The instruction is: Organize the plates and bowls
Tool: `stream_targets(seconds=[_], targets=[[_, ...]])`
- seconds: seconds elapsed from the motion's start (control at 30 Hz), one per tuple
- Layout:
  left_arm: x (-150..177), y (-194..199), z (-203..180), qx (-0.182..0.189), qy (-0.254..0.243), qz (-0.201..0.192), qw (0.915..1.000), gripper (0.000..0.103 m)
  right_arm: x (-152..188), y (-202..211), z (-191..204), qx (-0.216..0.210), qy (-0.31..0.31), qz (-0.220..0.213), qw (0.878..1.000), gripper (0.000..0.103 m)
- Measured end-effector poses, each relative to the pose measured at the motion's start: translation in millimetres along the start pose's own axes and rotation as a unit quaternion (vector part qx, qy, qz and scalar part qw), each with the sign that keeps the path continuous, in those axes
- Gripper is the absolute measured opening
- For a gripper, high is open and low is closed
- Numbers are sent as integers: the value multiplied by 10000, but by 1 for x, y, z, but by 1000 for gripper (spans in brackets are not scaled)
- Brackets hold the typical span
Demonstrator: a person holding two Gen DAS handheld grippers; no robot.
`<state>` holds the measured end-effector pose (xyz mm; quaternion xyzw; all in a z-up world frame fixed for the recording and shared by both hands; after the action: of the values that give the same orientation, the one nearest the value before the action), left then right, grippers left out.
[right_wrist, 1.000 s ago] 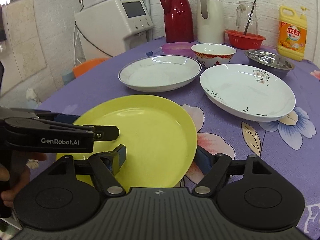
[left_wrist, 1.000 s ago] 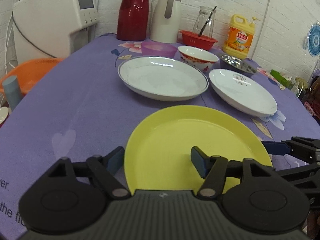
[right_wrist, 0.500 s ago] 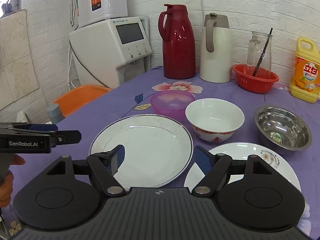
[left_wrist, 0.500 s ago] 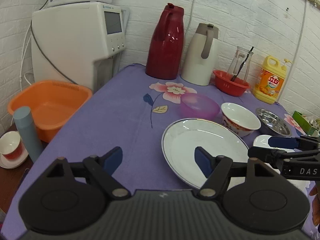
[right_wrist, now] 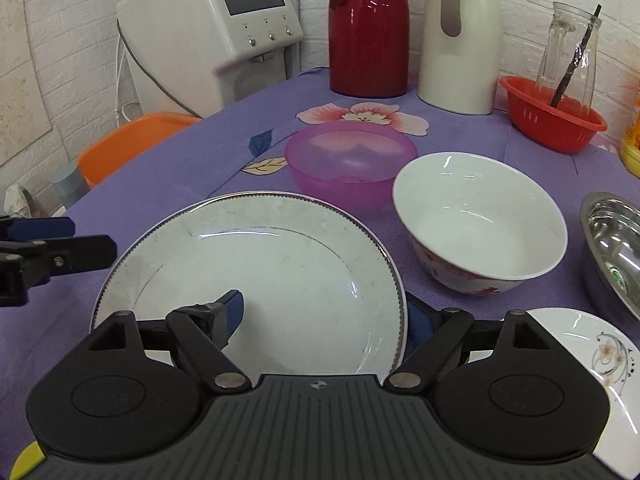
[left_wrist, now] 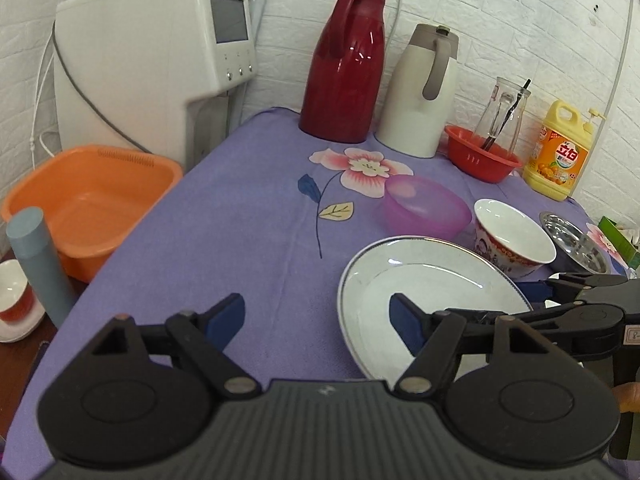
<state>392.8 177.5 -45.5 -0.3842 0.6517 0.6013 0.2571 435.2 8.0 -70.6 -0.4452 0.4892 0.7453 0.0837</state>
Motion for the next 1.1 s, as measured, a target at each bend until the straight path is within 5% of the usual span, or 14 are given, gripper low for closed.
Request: stream_targets(seconds=[0.57,0.97,1.03,1.1], targets=[[22,-31,-18,-36,-288,433,9986,65,11,1,13,-371,339,119,9987,103],[25,-32,-21,-94,-412,344,9985,67,16,0,22,-727,673,188,9949,103],[25,-33,-23,-73,-420,326,9986,65,15,-1,21,-737,646,152,9951,103],[24,-34,-32,99,-445,351,9983,52,14,-1,21,-681,701,112,9952,103]])
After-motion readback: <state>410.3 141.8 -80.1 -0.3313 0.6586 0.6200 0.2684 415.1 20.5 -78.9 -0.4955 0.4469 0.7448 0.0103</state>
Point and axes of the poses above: each gripper's, at about its wrist camera, not at the fingertips, and y roughly against the way its jaws point, z to its left, x to its underside, the point moved 9 cm from there along -y, roughly the way its jaws point, and after that the axes turned 4 degrees about -x, right-handed, at the moved point
